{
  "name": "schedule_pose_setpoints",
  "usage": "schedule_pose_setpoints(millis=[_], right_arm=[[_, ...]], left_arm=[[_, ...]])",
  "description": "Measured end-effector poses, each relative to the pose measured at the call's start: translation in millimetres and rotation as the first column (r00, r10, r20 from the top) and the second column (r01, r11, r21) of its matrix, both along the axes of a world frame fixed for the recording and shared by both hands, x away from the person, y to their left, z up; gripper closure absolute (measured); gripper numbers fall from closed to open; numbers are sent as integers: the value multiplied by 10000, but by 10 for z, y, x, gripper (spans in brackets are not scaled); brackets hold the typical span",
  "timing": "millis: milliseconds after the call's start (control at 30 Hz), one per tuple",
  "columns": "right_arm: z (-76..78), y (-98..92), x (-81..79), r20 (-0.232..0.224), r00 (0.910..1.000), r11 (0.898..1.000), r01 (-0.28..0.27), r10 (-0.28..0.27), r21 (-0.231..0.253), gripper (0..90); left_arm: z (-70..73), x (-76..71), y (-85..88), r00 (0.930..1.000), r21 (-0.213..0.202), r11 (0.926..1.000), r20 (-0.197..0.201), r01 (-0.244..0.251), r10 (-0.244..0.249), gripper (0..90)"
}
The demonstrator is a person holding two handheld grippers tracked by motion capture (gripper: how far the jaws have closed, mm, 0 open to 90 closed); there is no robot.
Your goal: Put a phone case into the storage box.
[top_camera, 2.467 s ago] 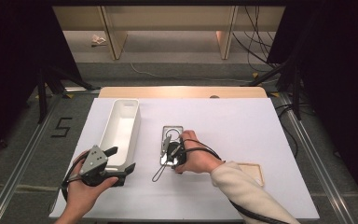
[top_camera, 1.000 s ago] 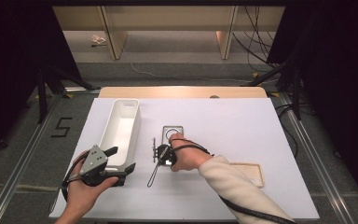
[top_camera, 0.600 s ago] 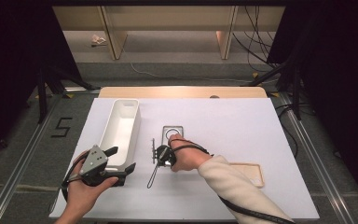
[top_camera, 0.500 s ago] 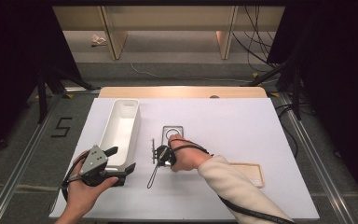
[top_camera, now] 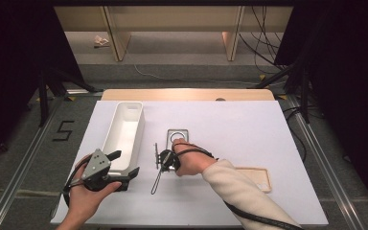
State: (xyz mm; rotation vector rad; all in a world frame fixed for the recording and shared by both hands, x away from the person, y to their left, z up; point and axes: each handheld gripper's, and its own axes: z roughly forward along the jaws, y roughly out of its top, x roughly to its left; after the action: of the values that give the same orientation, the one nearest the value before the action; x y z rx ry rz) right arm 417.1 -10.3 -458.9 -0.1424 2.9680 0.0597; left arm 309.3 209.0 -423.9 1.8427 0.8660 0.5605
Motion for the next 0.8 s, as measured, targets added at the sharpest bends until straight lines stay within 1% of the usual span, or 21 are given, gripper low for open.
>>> schedule_pose_setpoints(millis=[167,200,367,400,800], right_arm=[[4,4,-18,0,10000,10000,-18,18,-42,859],[2,0,-13,-33,10000,10000,-33,33,11,863],[11,-2,-10,-122,9999,10000,22,-22,-38,883],[4,-4,-12,-105,9999,10000,9,-9,32,886],[13,-10,-17,-90,9999,9999,112,-112,6,893]], left_arm=[[1,1,1,10000,-14,10000,12,1,-1,158],[0,1,1,10000,-12,10000,14,2,-2,158],[2,-1,4,10000,-21,10000,13,1,-1,158],[2,0,5,10000,-25,10000,10,-3,3,158],[3,0,8,10000,-14,10000,24,9,-9,160]])
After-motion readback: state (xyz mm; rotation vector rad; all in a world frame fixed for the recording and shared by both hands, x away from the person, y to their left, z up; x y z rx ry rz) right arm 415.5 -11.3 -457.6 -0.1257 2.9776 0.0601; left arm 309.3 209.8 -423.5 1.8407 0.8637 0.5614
